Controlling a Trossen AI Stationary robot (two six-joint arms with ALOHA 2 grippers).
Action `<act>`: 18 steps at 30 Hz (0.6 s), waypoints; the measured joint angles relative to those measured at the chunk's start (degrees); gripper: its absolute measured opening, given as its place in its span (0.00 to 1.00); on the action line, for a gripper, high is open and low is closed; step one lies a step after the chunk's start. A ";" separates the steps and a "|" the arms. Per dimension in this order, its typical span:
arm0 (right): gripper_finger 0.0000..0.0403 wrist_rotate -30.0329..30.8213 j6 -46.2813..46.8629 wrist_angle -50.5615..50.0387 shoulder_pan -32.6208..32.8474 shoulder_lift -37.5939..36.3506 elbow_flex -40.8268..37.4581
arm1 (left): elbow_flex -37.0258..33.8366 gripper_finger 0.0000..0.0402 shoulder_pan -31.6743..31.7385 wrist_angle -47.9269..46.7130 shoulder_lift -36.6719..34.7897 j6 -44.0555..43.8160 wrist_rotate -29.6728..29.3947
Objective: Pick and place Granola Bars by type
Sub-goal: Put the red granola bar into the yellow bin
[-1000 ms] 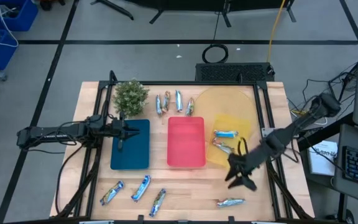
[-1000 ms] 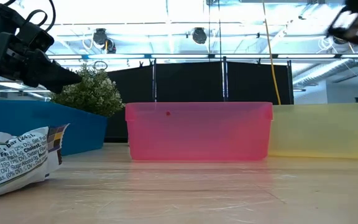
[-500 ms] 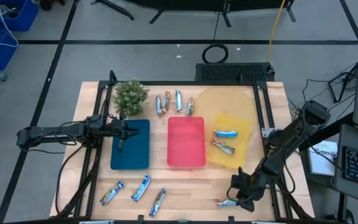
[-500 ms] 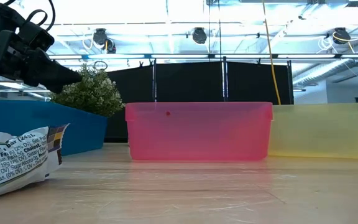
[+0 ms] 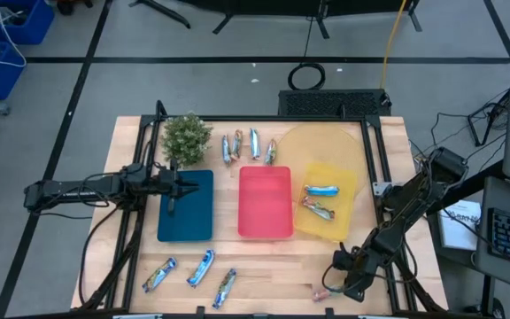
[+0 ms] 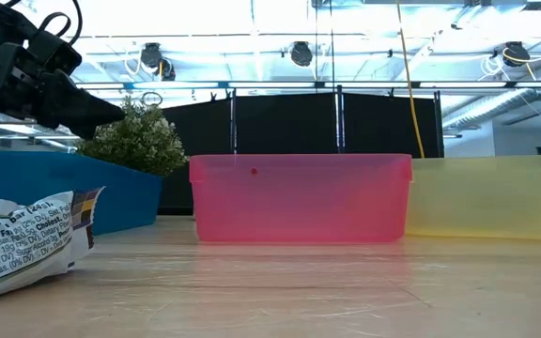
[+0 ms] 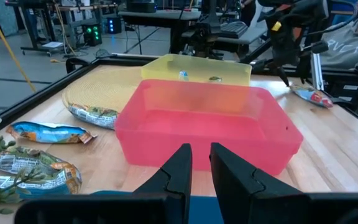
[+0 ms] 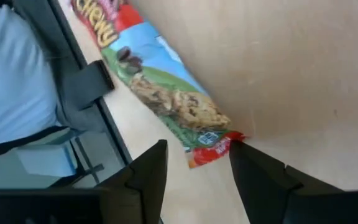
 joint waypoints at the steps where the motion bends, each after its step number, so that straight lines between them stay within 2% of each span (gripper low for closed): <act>1: 0.41 -0.01 0.53 -0.17 -0.05 0.02 0.00 | 0.00 0.17 0.00 -0.02 0.00 0.02 0.00; 6: 0.33 0.39 2.30 -0.75 -0.07 0.09 -0.02 | 0.00 0.17 -0.02 0.00 -0.02 0.50 0.00; 11: 0.25 4.10 3.02 2.51 -0.12 0.07 -0.02 | 0.00 0.17 0.00 -0.04 -0.02 0.49 0.00; 16: 0.22 8.90 0.46 2.65 -0.66 0.09 -0.02 | 0.00 0.17 -0.01 -0.04 0.00 0.48 0.02; 18: 0.22 9.07 -0.02 2.61 -1.17 0.11 -0.02 | 0.00 0.17 0.00 -0.05 -0.01 0.50 0.00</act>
